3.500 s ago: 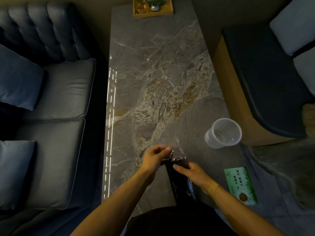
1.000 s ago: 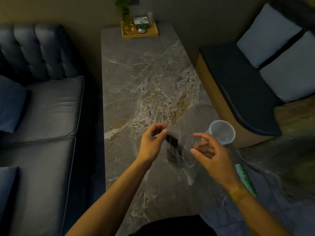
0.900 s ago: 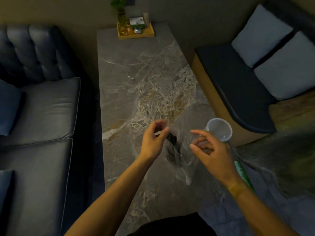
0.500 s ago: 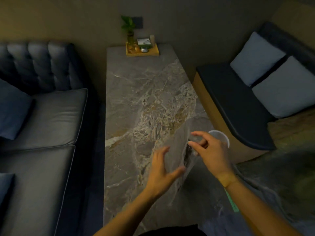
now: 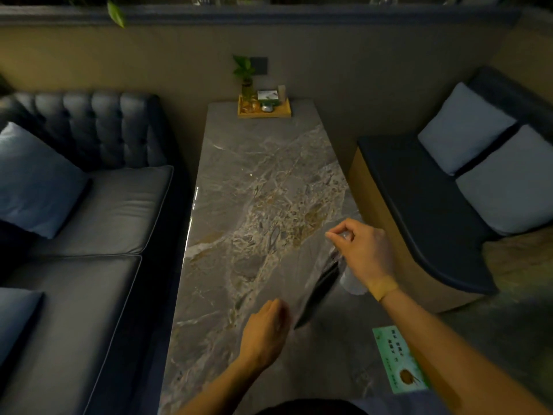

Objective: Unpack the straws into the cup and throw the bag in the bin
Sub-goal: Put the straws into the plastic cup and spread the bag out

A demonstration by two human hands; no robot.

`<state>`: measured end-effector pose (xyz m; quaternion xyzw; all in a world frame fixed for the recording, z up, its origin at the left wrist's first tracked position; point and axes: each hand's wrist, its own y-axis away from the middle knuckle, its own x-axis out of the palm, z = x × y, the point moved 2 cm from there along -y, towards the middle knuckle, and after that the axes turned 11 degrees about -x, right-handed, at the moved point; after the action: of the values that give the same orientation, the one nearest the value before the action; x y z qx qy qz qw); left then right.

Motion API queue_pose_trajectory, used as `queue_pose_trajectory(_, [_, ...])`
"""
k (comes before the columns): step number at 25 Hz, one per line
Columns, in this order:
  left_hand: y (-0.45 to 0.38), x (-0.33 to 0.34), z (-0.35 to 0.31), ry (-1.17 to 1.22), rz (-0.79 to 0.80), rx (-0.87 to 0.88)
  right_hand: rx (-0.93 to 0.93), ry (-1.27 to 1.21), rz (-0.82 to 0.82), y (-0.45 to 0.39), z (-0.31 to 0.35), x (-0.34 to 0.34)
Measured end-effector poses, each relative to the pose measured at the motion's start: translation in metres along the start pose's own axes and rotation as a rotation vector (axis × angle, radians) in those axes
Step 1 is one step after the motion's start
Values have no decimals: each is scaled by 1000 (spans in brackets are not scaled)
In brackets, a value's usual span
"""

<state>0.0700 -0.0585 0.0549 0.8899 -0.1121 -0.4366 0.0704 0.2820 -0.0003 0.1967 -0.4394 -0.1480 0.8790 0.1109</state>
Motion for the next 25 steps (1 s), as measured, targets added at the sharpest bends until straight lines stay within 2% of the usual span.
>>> queue_pose_trajectory(3, [0, -16, 8, 61, -124, 79, -4, -27, 8, -15, -12, -15])
queue_pose_trajectory(10, [-13, -66, 34, 44, -255, 112, 196, -276, 28, -25, -37, -33])
queue_pose_trajectory(15, [-32, -97, 36, 209, -215, 60, 381, -524, 62, -24, -57, -34])
queue_pose_trajectory(18, [-51, -111, 31, 412, -99, -66, 474, -603, 99, -20, -67, -37])
queue_pose_trajectory(21, [-68, -126, 25, 613, 16, -126, 512, -649, 137, -18, -73, -47])
queue_pose_trajectory(25, [-81, -146, 7, 687, 20, -100, 507, -684, 208, -19, -74, -59])
